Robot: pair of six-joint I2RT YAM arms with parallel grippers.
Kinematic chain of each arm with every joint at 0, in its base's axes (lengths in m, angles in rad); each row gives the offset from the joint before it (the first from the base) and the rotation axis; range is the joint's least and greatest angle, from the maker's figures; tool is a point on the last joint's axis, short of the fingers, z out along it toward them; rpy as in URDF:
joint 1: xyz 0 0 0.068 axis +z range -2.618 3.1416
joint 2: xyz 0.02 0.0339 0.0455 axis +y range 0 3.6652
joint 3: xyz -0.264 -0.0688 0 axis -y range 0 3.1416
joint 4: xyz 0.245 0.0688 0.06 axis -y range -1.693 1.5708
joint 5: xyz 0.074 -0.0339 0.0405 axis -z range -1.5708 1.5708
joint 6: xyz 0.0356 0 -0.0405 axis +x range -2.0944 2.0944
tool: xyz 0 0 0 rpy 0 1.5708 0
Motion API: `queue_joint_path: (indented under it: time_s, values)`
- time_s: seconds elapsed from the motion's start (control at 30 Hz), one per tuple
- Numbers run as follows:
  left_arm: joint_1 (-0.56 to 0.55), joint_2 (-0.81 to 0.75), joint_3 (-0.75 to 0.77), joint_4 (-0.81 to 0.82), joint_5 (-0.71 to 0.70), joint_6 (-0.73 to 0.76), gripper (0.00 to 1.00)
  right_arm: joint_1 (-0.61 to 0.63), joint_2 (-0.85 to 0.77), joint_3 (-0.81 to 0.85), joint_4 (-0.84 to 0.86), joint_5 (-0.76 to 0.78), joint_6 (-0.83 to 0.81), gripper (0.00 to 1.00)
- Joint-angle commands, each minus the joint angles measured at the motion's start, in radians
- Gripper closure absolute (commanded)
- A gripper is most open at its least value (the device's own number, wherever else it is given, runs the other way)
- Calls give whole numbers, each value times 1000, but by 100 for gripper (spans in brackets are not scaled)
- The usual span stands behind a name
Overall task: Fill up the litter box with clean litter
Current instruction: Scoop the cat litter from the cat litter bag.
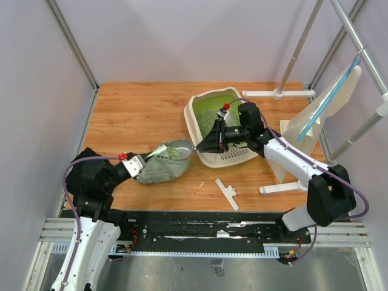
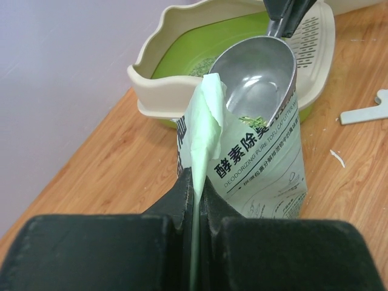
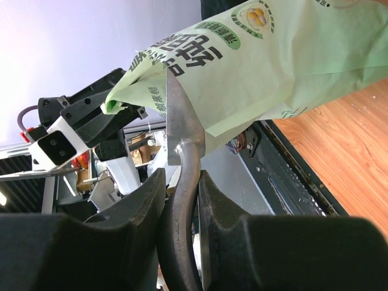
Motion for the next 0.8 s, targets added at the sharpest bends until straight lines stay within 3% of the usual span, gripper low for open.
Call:
queue_joint_path:
  time_s: [0.0, 0.1, 0.37, 0.77]
  values:
    - [3, -32, 79, 135, -4, 31, 99, -17, -63, 63, -73, 24, -67, 99]
    - [4, -31, 76, 141, -3, 30, 99, -29, -81, 105, -196, 48, -144, 99]
    - [4, -6, 116, 77, 22, 75, 99, -50, -96, 168, -335, 80, -218, 99]
    - [4, 25, 169, 21, 40, 122, 100, -70, -117, 168, -352, 76, -221, 99]
